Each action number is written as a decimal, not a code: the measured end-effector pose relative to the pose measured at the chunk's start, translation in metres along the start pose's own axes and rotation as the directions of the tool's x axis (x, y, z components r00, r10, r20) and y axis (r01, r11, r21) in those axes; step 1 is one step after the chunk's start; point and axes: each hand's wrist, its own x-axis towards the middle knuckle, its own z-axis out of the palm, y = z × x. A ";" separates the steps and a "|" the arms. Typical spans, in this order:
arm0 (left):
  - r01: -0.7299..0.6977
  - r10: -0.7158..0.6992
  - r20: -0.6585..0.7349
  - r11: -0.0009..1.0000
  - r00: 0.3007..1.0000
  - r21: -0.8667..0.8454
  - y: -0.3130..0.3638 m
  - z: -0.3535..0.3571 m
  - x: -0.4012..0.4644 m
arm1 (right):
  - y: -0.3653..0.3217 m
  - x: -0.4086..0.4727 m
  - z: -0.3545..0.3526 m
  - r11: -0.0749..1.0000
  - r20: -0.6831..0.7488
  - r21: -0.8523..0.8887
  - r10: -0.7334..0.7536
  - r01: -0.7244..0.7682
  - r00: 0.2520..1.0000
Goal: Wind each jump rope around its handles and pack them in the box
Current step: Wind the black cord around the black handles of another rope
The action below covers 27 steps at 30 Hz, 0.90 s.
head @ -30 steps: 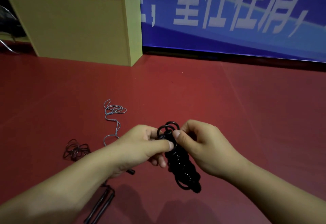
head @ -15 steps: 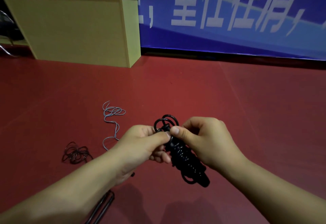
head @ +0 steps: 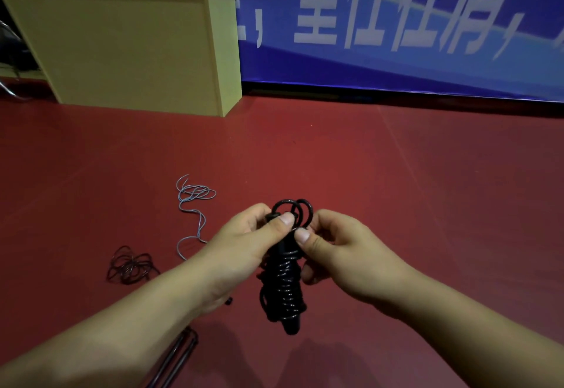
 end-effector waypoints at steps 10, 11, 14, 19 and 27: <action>0.056 -0.066 -0.085 0.991 0.994 -0.118 0.002 0.005 0.003 | -0.010 0.001 0.003 0.994 -0.041 0.092 -0.058 0.062 0.997; 0.050 -0.057 -0.087 0.995 0.995 -0.085 0.002 0.003 0.003 | -0.011 0.001 0.003 0.993 -0.024 0.102 -0.052 0.054 0.998; 0.051 -0.056 -0.076 0.997 0.996 -0.056 0.001 -0.003 0.004 | -0.012 -0.001 0.004 0.989 0.005 0.143 -0.028 0.027 1.000; 0.081 -0.080 0.011 0.993 0.997 -0.091 0.009 -0.011 0.000 | -0.020 -0.003 0.003 0.957 0.060 0.289 0.009 -0.026 0.998; 0.102 -0.102 0.133 0.995 0.986 0.009 0.010 -0.013 -0.007 | -0.012 -0.003 0.000 0.952 -0.210 -0.205 -0.272 0.229 0.939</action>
